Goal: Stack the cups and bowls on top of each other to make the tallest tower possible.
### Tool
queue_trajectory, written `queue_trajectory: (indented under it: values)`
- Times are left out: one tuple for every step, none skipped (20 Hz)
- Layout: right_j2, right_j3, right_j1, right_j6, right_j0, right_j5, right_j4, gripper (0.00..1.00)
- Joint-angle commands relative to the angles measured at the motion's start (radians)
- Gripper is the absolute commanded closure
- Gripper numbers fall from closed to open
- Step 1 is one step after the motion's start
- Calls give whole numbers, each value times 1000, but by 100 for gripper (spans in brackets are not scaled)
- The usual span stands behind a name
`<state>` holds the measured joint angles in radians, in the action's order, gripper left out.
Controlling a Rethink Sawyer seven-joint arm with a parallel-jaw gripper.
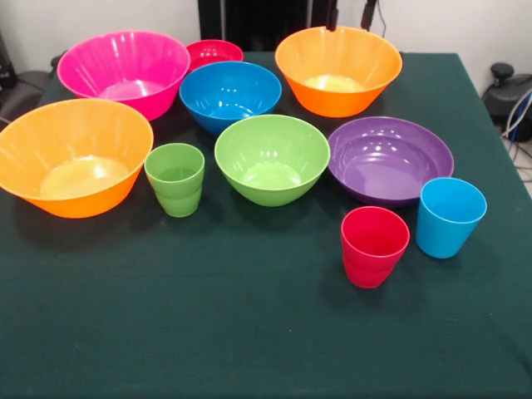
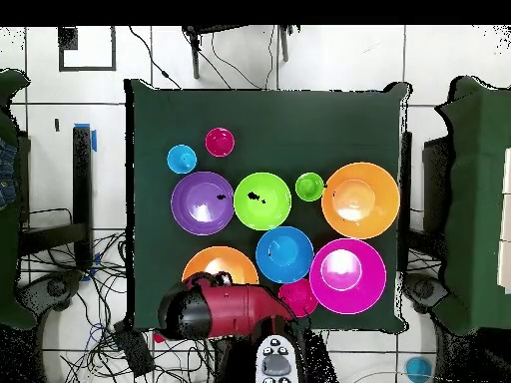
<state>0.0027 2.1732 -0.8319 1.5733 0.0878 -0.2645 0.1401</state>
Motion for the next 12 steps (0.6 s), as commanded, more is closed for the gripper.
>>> queue_trajectory:
  values:
    - [59,-44,139,87,9,108,84,0]
    - [60,-48,142,86,10,107,87,0]
    - [58,-48,151,88,6,114,91,0]
    - [60,-49,151,88,7,110,92,0]
    - [66,-39,154,88,10,110,94,0]
    - [69,-37,152,88,13,105,93,0]
    - [71,-34,159,84,15,106,100,0]
    - [73,-32,156,84,17,102,101,0]
    - [74,-48,160,84,18,88,94,0]
    - [69,-51,158,87,16,84,94,0]
    - [51,-60,153,89,10,72,94,0]
    - [47,-64,149,85,13,66,98,0]
